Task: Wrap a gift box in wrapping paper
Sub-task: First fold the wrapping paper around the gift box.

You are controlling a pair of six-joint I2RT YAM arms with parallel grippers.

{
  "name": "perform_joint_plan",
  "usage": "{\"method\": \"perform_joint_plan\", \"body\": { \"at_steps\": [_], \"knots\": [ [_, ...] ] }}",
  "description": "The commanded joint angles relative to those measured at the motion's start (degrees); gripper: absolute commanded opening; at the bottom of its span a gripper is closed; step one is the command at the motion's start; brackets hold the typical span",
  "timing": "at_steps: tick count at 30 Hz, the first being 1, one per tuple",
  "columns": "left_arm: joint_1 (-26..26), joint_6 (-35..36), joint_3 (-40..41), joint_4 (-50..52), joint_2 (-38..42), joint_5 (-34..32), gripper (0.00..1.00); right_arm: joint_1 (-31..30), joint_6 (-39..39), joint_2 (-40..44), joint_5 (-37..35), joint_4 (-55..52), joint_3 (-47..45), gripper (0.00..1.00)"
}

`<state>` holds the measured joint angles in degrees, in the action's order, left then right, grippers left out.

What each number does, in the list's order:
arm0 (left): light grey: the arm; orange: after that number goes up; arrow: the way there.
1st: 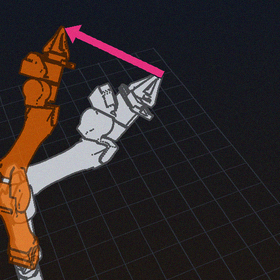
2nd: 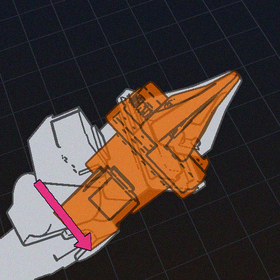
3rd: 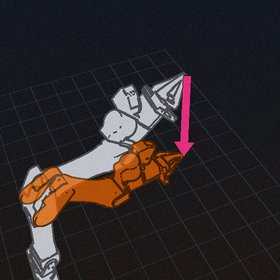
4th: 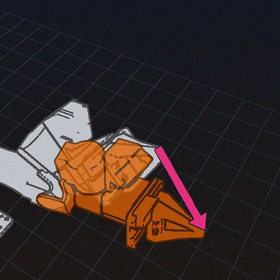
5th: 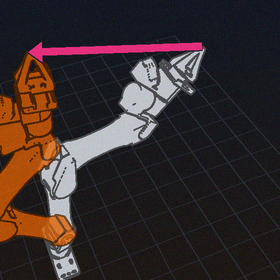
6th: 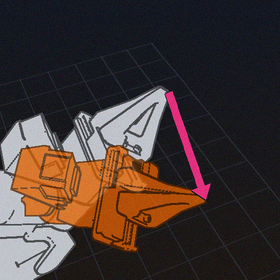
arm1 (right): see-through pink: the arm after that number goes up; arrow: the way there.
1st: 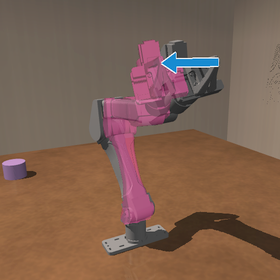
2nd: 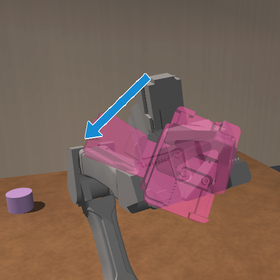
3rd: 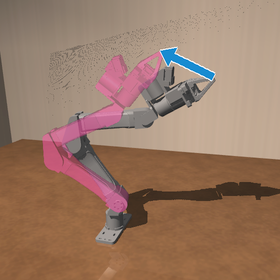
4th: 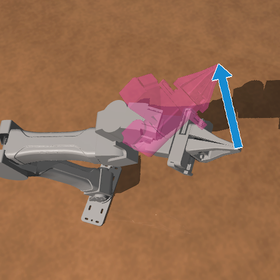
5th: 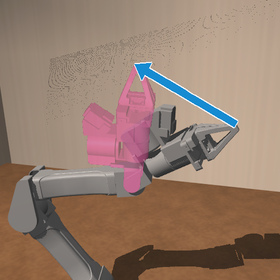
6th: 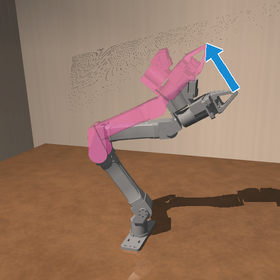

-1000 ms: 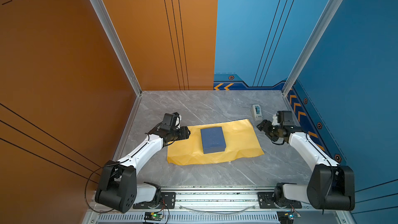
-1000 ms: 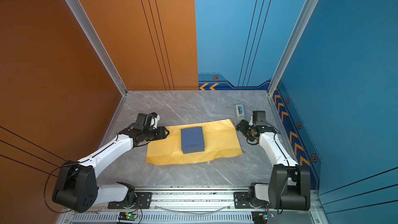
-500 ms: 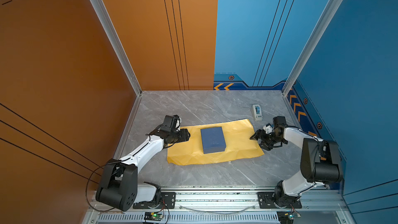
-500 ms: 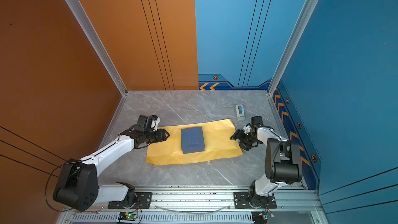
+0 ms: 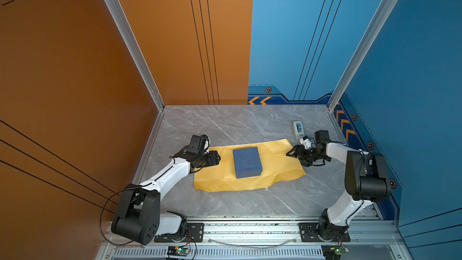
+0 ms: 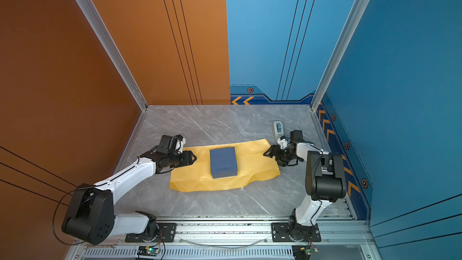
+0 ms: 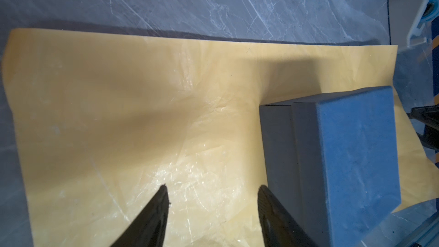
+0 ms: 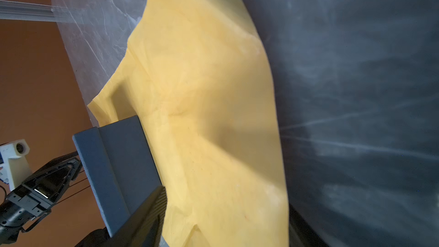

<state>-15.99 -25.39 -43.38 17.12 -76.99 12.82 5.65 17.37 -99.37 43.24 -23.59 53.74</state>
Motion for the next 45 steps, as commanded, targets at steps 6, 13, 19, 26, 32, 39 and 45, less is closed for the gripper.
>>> {"method": "perform_joint_plan", "body": {
  "at_steps": [6,13,19,26,32,39,45],
  "knots": [
    [-0.27,-0.25,0.92,-0.48,-0.75,-1.62,0.61,-0.80,-4.12,2.41,-4.95,-6.24,1.72,0.32],
    [-0.18,0.25,0.54,-0.76,-1.83,-1.80,0.61,-3.80,-2.00,6.26,-11.47,-6.96,3.45,0.07],
    [-0.03,1.64,-1.64,-0.71,-3.90,-2.35,0.61,-5.73,1.71,9.28,-17.94,-5.65,5.27,0.00],
    [-0.25,2.45,-5.25,-1.22,-6.46,-1.08,0.61,-7.20,2.11,13.76,-24.07,-9.56,10.82,0.00],
    [-0.62,1.67,-5.07,-2.51,-6.47,0.17,0.61,-11.80,3.75,15.93,-26.74,-14.10,13.98,0.00],
    [-1.63,0.48,-3.44,-3.43,-5.79,0.73,0.61,-21.44,11.33,16.34,-30.65,-15.67,14.56,0.00],
    [-2.62,0.04,-3.55,-4.07,-6.00,1.65,0.61,-29.31,15.15,14.63,-39.23,-19.78,17.43,0.00]
  ]
}}
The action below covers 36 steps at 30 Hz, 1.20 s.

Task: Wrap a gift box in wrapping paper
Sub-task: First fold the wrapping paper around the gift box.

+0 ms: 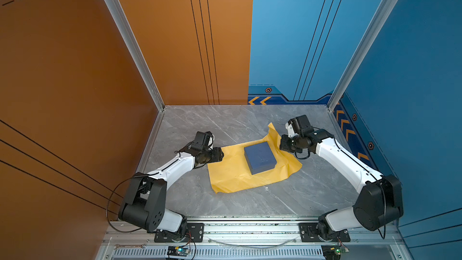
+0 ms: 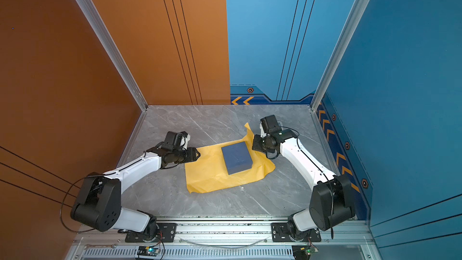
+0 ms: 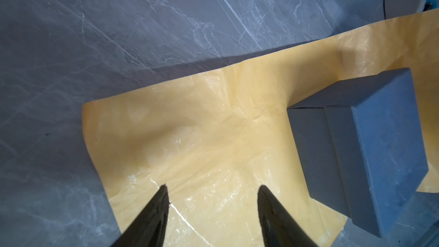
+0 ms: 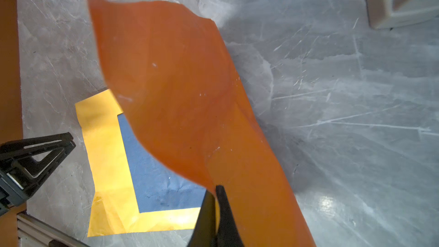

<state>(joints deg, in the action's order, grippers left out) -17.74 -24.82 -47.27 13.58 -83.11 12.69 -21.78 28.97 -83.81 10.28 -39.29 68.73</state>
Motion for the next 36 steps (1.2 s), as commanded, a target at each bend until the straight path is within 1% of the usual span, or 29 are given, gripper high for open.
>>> {"method": "perform_joint_plan", "body": {
  "at_steps": [1,4,5,8,14,17,20,25,27,32,33,36],
  "knots": [
    [-1.13,-0.71,0.24,-0.53,0.06,1.95,0.61,-2.96,3.70,-1.21,-7.08,-4.29,2.83,0.00],
    [-1.77,-1.83,0.44,-2.24,0.24,3.89,0.61,-5.54,4.96,-1.96,-7.99,-4.23,3.80,0.00],
    [-2.00,-2.44,0.64,-4.56,0.32,4.43,0.61,-6.47,5.42,-2.34,-7.75,-3.71,4.04,0.00],
    [-2.65,-3.37,1.03,-7.39,0.35,6.17,0.61,-9.45,6.84,-3.72,-6.98,-2.40,4.92,0.00],
    [-3.55,-6.37,2.51,-13.59,0.61,9.18,0.61,-13.55,10.39,-7.44,-5.06,0.18,5.94,0.00],
    [-4.39,-7.27,3.25,-16.18,0.82,10.38,0.61,-15.26,11.71,-9.31,-4.99,0.96,6.42,0.00],
    [-4.93,-9.60,4.81,-20.85,1.00,12.33,0.62,-16.66,12.70,-10.89,-4.94,2.37,6.39,0.00],
    [-6.14,-12.17,6.07,-26.70,0.78,14.13,0.63,-17.42,12.89,-13.36,-3.26,4.80,5.85,0.03],
    [-6.80,-12.60,6.18,-28.32,0.63,14.51,0.64,-17.55,12.98,-14.07,-2.05,5.84,5.57,0.08],
    [-7.81,-15.65,6.74,-33.58,-0.28,15.01,0.67,-17.51,13.14,-15.16,1.36,7.95,4.21,0.35],
    [-8.00,-16.51,6.98,-34.80,-0.45,14.85,0.67,-17.51,13.29,-15.17,1.92,8.35,3.86,0.39],
    [-8.75,-19.37,7.42,-39.22,-1.52,14.51,0.69,-17.33,13.65,-15.15,3.51,9.74,2.35,0.44]
  ]
}}
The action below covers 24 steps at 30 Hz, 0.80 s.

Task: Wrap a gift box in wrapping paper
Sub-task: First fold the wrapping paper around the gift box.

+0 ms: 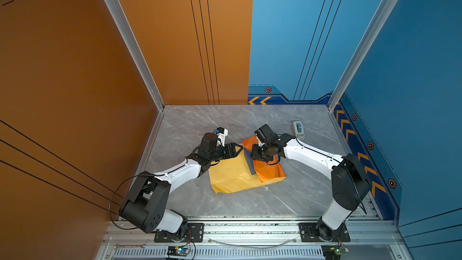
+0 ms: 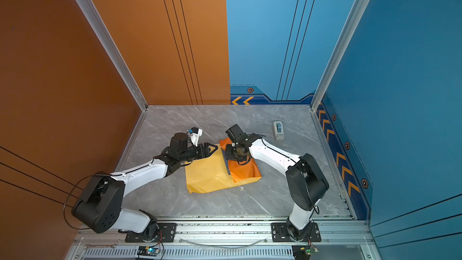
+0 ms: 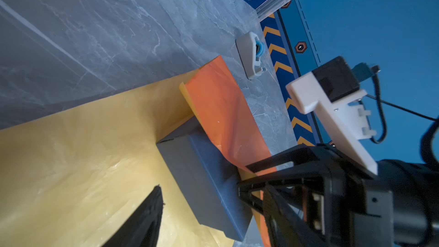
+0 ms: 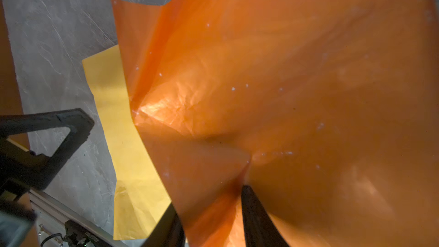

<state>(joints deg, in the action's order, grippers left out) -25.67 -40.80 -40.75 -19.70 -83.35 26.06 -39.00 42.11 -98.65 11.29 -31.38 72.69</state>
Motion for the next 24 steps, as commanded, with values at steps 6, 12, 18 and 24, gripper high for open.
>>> {"method": "perform_joint_plan", "body": {
  "at_steps": [6,12,18,24],
  "knots": [
    [-2.94,-6.06,-1.55,-7.09,-6.95,-0.08,0.66,0.24,0.98,0.34,3.20,3.53,-3.79,0.43],
    [-5.32,-6.88,-4.26,-8.93,-12.99,0.82,0.65,0.16,0.64,0.26,3.92,4.39,-4.35,0.44],
    [-5.96,-8.44,-3.99,-12.46,-15.07,0.11,0.64,0.09,0.53,0.40,3.56,4.60,-4.90,0.46],
    [-6.10,-8.66,-3.24,-13.84,-15.53,-0.20,0.63,-0.02,0.52,0.32,3.92,5.33,-4.73,0.46]
  ]
}}
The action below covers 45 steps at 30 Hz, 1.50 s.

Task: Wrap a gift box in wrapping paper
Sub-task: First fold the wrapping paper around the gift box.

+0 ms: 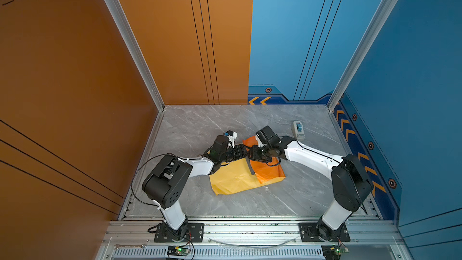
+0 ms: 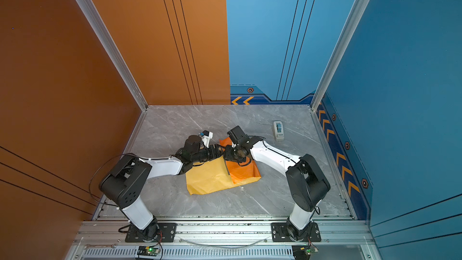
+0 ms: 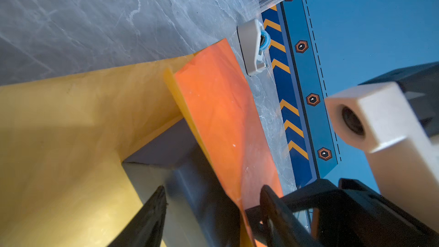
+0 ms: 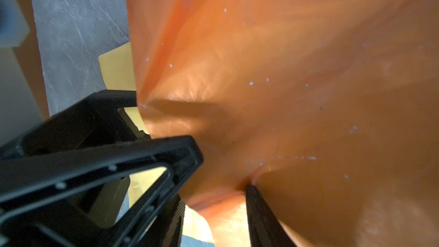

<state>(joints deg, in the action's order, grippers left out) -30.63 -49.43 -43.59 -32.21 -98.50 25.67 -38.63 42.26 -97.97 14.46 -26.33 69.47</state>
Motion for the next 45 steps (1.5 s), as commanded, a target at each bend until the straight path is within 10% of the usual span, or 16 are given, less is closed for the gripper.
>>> {"method": "perform_joint_plan", "body": {
  "at_steps": [1,15,24,45],
  "knots": [
    [-1.14,0.16,-0.60,1.06,-0.42,-0.94,0.59,-0.48,0.29,-0.21,0.83,0.43,-1.53,0.46],
    [-1.01,5.79,-2.42,15.00,-0.61,-5.36,0.32,7.88,-6.27,10.32,2.30,-6.89,1.13,0.59],
    [-0.70,6.60,-2.92,15.91,0.01,-4.97,0.35,16.30,-18.74,4.40,-0.35,-15.85,-0.34,0.62],
    [-3.01,2.77,-0.66,12.07,5.67,-3.90,0.59,10.53,-14.12,1.30,-7.77,-13.99,-2.30,0.61]
  ]
}}
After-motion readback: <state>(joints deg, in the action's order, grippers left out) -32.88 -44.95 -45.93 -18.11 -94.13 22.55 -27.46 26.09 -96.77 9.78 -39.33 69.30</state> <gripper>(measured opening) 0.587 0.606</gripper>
